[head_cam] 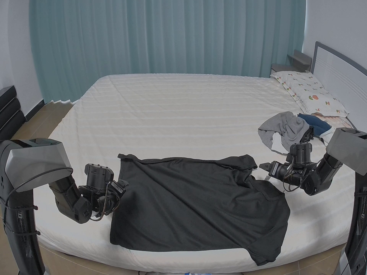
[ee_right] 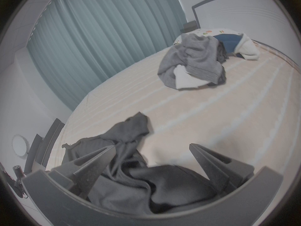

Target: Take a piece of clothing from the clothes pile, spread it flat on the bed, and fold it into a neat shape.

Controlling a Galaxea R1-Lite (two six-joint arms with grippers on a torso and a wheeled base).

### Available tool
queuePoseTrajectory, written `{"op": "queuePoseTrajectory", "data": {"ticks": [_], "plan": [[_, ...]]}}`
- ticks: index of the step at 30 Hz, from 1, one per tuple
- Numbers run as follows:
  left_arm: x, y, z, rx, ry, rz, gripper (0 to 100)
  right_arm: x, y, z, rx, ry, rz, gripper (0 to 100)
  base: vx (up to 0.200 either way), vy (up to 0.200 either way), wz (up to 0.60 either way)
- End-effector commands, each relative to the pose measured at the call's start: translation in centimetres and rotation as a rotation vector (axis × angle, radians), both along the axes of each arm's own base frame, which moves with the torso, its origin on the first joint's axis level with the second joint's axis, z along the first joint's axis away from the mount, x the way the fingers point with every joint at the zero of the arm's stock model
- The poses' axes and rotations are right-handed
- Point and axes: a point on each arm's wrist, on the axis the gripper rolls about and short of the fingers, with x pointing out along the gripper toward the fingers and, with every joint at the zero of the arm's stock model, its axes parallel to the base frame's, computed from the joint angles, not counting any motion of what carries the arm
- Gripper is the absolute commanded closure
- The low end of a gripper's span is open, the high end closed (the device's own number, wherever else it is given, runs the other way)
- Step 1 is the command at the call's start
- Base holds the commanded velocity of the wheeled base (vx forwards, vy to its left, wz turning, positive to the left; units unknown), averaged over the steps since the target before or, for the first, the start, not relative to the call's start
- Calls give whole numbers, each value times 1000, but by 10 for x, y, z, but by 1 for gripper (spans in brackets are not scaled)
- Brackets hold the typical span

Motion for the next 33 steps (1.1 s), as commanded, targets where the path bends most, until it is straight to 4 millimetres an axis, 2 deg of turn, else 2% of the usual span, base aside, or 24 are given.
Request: {"op": "queuePoseTrajectory", "data": {"ticks": [1,5,10,12,17,18,20,25,33], "plan": [[-1,-1,-1,1,4,-2,0,-38,-10,14,29,10,25,0,0,0,0],[-3,-1,-2,4,10,-5,0,-57,-7,4,22,75,42,0,0,0,0],[-3,-1,-2,3,10,-4,0,-60,0,-2,36,89,62,0,0,0,0],[-3,-1,-2,3,10,-5,0,-56,1,-5,33,89,59,0,0,0,0],[-3,-2,-3,4,12,-6,0,-27,-5,-12,27,58,29,0,0,0,0],[-3,-2,-3,4,12,-6,0,-27,-5,-12,27,58,29,0,0,0,0],[-3,-2,-3,4,12,-6,0,-15,-6,-23,26,75,26,0,0,0,0],[-3,-2,-3,4,12,-6,0,-5,0,-38,20,103,40,0,0,0,0],[-3,-2,-3,4,12,-6,0,17,-1,-39,29,54,28,0,0,0,0]]}}
